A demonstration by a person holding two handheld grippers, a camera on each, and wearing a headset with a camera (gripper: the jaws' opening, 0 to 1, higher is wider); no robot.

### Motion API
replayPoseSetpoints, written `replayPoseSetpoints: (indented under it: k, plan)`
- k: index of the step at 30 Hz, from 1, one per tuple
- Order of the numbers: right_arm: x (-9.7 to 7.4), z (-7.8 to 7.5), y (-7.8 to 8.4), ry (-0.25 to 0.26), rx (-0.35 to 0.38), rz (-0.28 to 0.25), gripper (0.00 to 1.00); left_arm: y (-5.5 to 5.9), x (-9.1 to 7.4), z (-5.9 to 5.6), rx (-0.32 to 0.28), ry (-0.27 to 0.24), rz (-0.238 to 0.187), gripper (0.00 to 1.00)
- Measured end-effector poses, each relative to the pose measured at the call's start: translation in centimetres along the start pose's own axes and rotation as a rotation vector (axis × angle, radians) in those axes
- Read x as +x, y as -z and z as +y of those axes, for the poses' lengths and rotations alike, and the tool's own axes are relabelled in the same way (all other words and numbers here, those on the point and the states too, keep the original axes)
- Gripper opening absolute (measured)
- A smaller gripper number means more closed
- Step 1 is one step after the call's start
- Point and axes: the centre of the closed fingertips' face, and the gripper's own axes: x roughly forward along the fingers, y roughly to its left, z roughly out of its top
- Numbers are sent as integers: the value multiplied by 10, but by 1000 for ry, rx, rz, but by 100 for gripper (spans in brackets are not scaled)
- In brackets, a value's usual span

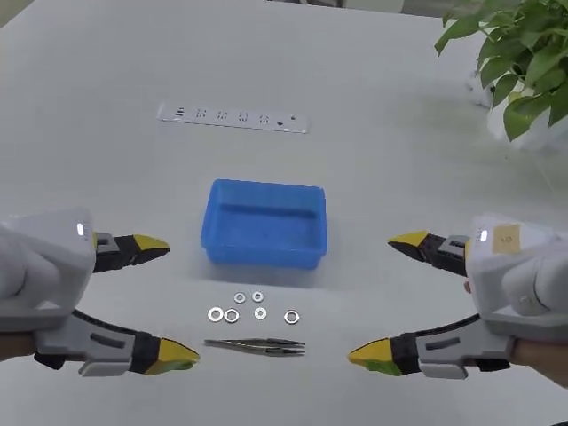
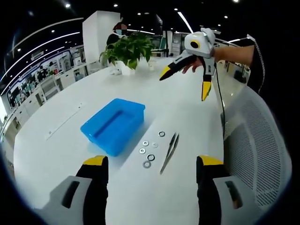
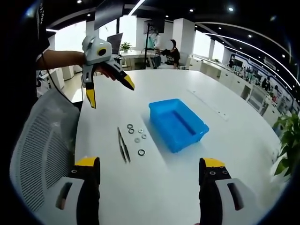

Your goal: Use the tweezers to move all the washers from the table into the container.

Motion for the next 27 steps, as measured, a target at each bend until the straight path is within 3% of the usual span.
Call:
replayPoseSetpoints:
  k: [10,27]
  plan:
    - [19,12,6,-53,-47,36,79,11,10,-3,44,29,28,68]
    - [47,27,11,-139,-114,60,62,37,32,-11,122,121,148,47]
